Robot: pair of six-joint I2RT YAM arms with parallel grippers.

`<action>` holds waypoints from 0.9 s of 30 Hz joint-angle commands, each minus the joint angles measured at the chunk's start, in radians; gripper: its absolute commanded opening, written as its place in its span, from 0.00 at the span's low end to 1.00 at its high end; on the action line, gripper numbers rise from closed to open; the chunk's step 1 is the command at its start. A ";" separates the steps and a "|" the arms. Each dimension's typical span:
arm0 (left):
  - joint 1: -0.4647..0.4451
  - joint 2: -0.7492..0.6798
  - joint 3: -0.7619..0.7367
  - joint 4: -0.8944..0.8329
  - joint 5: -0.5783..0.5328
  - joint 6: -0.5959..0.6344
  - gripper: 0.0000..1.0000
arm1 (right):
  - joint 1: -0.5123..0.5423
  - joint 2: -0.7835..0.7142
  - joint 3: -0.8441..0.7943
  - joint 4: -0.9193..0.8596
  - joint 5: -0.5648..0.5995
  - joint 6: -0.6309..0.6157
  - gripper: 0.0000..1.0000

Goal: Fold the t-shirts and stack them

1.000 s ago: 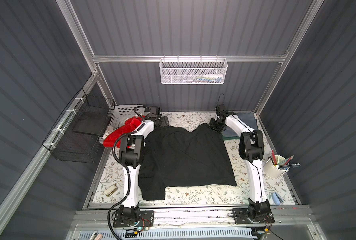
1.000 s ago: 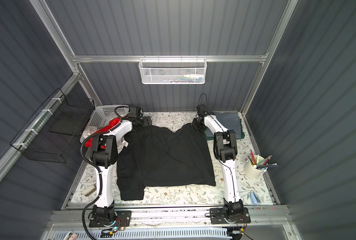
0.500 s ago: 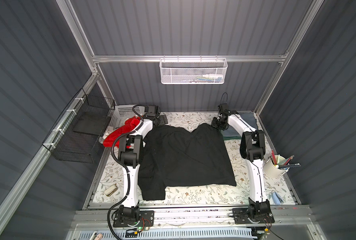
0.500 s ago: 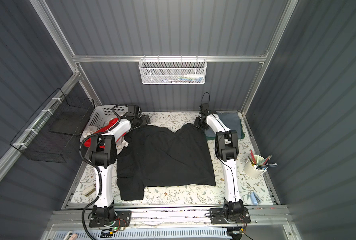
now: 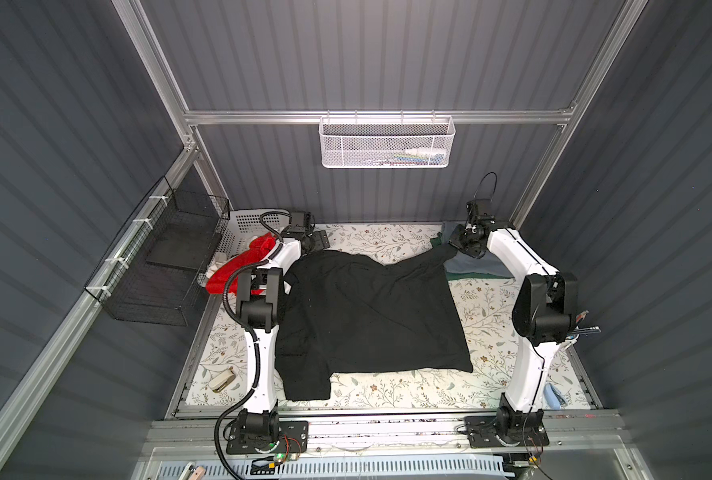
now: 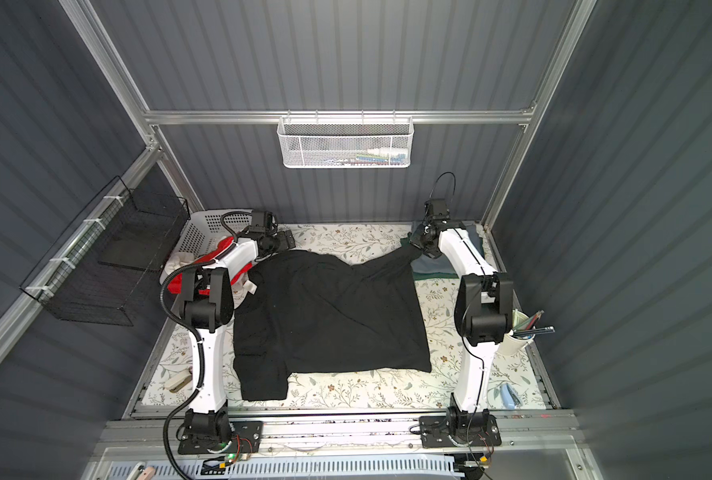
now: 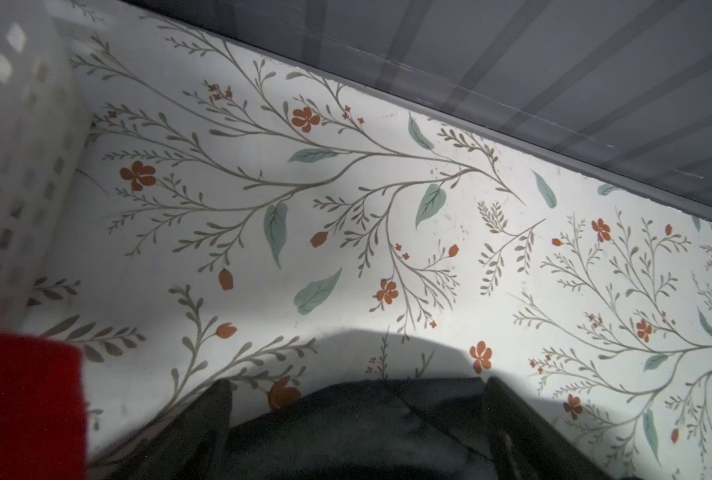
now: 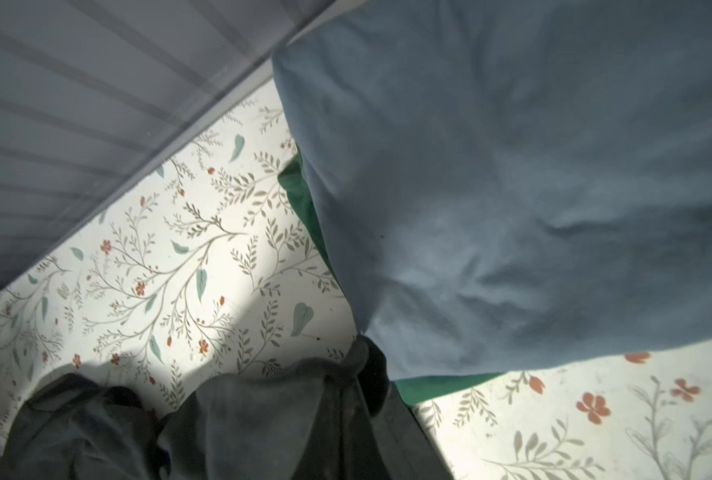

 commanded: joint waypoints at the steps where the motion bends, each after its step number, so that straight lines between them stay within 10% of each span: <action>1: 0.005 0.028 0.036 -0.028 0.012 -0.015 0.94 | -0.003 0.052 0.037 -0.044 0.010 0.000 0.00; 13: 0.005 0.259 0.401 -0.292 0.061 0.028 0.91 | -0.004 0.060 -0.015 -0.008 -0.064 0.000 0.00; 24: -0.044 0.121 0.166 -0.261 0.093 0.081 0.79 | -0.004 0.082 -0.001 -0.012 -0.101 -0.018 0.00; 27: -0.082 0.108 0.132 -0.287 0.050 0.123 0.61 | -0.006 0.086 0.002 -0.011 -0.112 -0.024 0.00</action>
